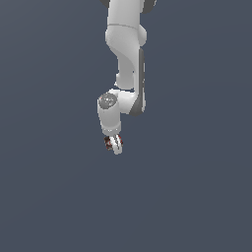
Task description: Pick up the object and move it to a goal position.
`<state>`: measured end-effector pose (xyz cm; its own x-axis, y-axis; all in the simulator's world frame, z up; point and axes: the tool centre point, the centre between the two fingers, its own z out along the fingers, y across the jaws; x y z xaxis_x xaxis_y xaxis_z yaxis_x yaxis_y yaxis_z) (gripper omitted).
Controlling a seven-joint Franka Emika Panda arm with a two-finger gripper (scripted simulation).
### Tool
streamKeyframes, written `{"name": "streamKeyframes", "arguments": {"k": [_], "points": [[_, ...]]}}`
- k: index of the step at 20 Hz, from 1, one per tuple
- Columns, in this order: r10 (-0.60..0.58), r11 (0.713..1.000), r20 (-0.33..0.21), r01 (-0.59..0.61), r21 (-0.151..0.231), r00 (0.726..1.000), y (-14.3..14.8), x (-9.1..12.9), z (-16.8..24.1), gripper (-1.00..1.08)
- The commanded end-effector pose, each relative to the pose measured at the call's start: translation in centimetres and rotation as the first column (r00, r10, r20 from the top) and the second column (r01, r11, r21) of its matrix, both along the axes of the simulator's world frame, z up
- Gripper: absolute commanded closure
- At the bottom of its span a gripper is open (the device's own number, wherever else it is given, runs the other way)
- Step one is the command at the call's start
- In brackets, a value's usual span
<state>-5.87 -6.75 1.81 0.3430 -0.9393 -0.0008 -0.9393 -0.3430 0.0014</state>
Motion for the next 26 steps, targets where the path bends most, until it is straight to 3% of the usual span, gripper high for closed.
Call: {"name": "streamKeyframes", "arguments": {"k": [1,2,16,26], "points": [[0.0,1.0,0.001,0.0,0.0,1.0,0.0,0.1,-0.2,-0.92],[0.0,1.0,0.001,0.0,0.0,1.0,0.0,0.1,-0.2,1.08],[0.001,1.0,0.003,-0.001,0.001,1.0,-0.1,0.2,0.4,1.08],[-0.001,1.0,0.003,0.001,0.0,1.0,-2.4,1.2,5.8,1.08]]}}
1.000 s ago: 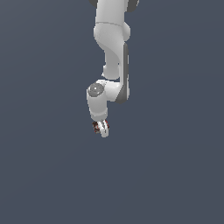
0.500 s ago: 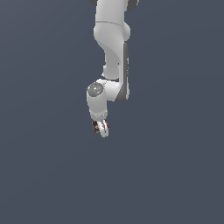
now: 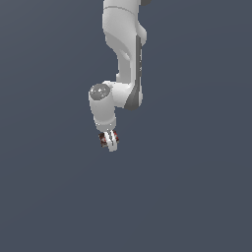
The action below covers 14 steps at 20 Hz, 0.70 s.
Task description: Pick up the object and move it to a goal position.
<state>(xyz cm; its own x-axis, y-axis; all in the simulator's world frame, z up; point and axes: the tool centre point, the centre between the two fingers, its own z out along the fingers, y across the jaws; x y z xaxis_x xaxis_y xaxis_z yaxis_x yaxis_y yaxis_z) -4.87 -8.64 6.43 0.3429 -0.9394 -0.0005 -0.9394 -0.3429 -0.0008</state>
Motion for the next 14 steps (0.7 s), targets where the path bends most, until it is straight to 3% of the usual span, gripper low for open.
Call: {"name": "streamKeyframes", "arguments": {"k": [1,14], "points": [[-0.001,1.0,0.0,0.001,0.0,1.0,-0.8,0.4,2.0,1.08],[-0.002,1.0,-0.001,0.002,-0.003,1.0,-6.3,3.0,15.2,1.08]]}}
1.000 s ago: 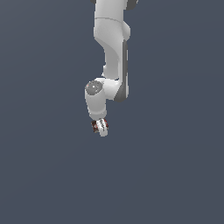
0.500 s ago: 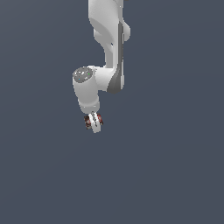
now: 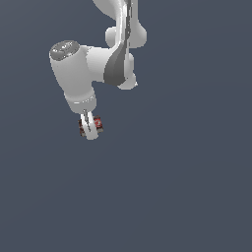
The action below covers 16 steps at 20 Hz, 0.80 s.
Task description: Pick up the object and move it to a goal position.
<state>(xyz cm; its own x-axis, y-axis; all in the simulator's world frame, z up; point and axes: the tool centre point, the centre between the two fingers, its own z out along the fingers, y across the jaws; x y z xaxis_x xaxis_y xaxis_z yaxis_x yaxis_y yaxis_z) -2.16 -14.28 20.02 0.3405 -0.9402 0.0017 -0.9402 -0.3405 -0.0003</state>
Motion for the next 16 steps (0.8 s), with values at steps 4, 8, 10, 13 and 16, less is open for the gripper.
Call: {"name": "streamKeyframes", "arguments": {"k": [4,8,10,13,16], "points": [[0.001,1.0,-0.001,-0.001,-0.001,1.0,-2.2,1.2,5.5,1.08],[0.002,1.0,-0.001,-0.002,0.0,1.0,-3.5,2.0,8.8,1.08],[0.002,1.0,-0.001,-0.002,0.0,1.0,-4.1,2.3,10.1,1.08],[0.003,1.0,-0.001,-0.003,0.001,1.0,-4.7,2.8,11.6,1.08],[0.003,1.0,-0.001,-0.003,0.001,1.0,-5.2,3.1,12.8,1.08]]}}
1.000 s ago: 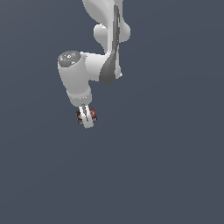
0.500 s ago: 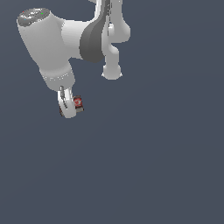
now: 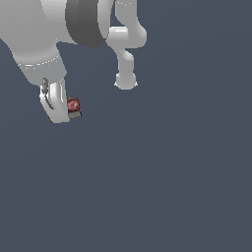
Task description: Pick up the object and move it to a goal position.
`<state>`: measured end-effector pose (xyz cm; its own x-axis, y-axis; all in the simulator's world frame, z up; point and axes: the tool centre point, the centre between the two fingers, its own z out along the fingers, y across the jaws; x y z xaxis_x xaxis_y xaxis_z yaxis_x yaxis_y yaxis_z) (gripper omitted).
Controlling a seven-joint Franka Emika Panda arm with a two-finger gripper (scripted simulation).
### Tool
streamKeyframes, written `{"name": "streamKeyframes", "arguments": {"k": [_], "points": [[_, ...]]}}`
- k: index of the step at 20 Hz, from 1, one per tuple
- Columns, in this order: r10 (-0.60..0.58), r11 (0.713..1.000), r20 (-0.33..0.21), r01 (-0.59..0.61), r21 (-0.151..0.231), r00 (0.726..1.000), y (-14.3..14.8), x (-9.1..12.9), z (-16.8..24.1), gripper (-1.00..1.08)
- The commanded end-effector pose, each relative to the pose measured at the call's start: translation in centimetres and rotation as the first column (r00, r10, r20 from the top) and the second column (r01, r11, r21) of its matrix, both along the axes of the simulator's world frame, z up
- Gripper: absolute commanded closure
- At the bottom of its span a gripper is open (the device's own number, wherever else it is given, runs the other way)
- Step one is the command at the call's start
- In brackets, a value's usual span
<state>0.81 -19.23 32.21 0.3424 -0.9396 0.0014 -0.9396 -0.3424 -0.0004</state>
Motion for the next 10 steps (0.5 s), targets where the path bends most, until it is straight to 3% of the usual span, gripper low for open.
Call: {"name": "streamKeyframes", "arguments": {"k": [1,10], "points": [[0.001,1.0,-0.001,-0.001,0.001,1.0,-0.34,0.27,0.88,1.08],[0.001,1.0,-0.001,-0.001,0.001,1.0,-0.76,0.67,1.84,1.08]]}}
